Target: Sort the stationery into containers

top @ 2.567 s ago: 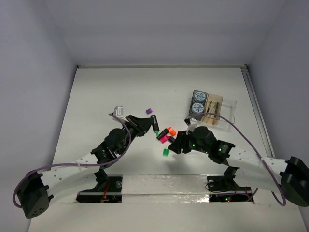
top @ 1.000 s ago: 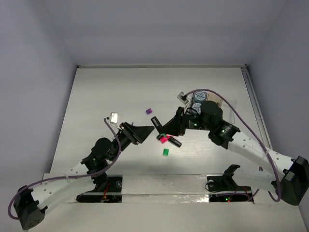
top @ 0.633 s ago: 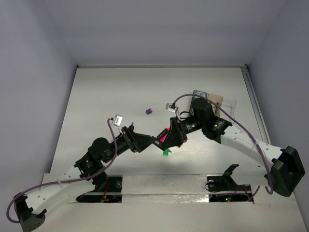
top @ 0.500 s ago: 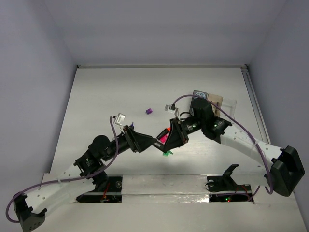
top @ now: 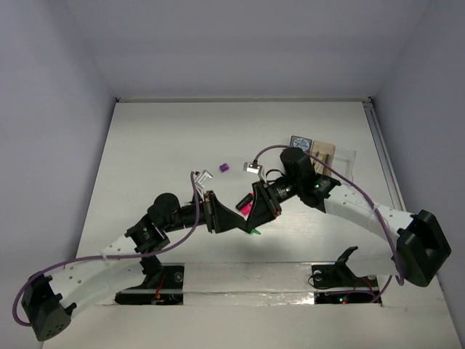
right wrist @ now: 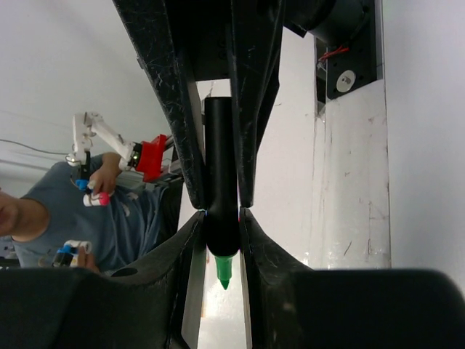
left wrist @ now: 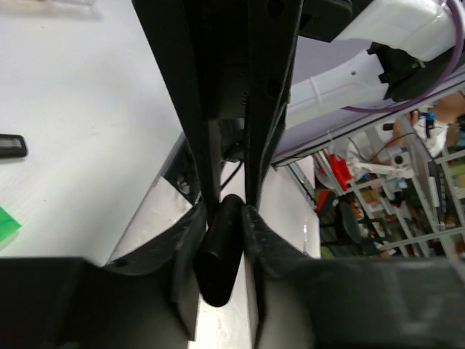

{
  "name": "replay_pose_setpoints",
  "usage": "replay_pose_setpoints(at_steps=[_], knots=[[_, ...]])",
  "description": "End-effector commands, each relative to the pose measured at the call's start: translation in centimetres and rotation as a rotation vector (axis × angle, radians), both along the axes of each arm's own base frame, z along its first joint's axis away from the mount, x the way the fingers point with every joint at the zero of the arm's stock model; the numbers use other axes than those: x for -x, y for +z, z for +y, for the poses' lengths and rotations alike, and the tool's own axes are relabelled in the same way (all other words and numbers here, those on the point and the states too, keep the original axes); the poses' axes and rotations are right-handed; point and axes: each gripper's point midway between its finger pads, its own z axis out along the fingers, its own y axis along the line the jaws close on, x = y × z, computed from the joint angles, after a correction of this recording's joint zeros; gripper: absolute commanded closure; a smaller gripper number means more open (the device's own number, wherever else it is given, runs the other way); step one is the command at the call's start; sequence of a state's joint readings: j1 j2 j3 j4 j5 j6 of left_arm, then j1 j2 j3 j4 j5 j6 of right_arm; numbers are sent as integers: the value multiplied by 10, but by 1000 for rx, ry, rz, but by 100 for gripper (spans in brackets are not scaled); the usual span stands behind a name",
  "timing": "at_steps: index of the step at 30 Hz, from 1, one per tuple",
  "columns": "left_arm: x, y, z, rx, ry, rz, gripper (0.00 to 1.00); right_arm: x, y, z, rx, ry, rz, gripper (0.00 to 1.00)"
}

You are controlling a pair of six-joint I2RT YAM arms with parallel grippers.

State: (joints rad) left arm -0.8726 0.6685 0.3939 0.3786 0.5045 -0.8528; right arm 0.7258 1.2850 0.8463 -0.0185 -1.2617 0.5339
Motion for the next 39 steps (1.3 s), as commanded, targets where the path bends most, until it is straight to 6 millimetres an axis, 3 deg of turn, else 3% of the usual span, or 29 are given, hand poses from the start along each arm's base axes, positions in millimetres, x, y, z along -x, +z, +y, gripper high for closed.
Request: replay_pose_setpoints(at_steps=[1, 6, 10, 11, 13, 14, 16, 17, 18, 19, 20, 21, 22, 25, 28, 29, 31, 33, 34, 38, 39], knots=[[7, 26, 0, 66, -65, -81, 85, -8, 18, 4, -60, 5, -69, 100], [8, 22, 2, 47, -69, -83, 100, -15, 13, 2, -50, -20, -65, 100], [-9, 24, 9, 35, 23, -102, 100, -23, 12, -1, -29, -73, -75, 100], [-13, 25, 11, 34, 50, -103, 100, -27, 14, -4, -24, -106, -90, 84], [-30, 30, 20, 49, 174, -97, 100, -35, 13, -3, -11, -180, -128, 63], [-40, 31, 26, 59, 236, -88, 100, -35, 25, -5, -43, -217, -174, 42], [-53, 37, 37, 107, 339, -56, 100, -46, 26, -7, -57, -340, -233, 28], [-69, 39, 46, 131, 447, -37, 100, -53, 35, -8, -79, -408, -257, 17], [-76, 43, 53, 160, 505, -20, 100, -52, 50, -14, -126, -471, -296, 12], [-79, 42, 60, 213, 552, 24, 100, -61, 38, -18, -117, -564, -283, 8], [-93, 43, 73, 255, 657, 42, 100, -65, 56, -20, -215, -614, -325, 2], [-98, 52, 81, 319, 697, 40, 100, -64, 60, -24, -249, -663, -272, 0], [-103, 43, 84, 344, 723, 76, 100, -68, 69, -30, -309, -729, -262, 0], [-110, 46, 79, 415, 722, 96, 100, -75, 65, -34, -399, -805, -185, 0], [-108, 50, 66, 469, 652, 115, 100, -81, 60, -25, -409, -859, -157, 0], [-106, 60, 66, 524, 634, 116, 100, -76, 60, -19, -414, -851, -153, 0], [-108, 54, 63, 532, 626, 135, 100, -83, 62, -15, -427, -905, -149, 0], [-107, 63, 63, 574, 611, 125, 100, -84, 58, -6, -416, -922, -152, 0], [-107, 63, 62, 576, 609, 126, 100, -95, 59, -8, -418, -978, -150, 0], [-107, 66, 64, 582, 610, 109, 100, -106, 57, -5, -439, -1041, -128, 3], [-106, 67, 64, 586, 609, 107, 100, -111, 48, -2, -412, -1054, -110, 4]])
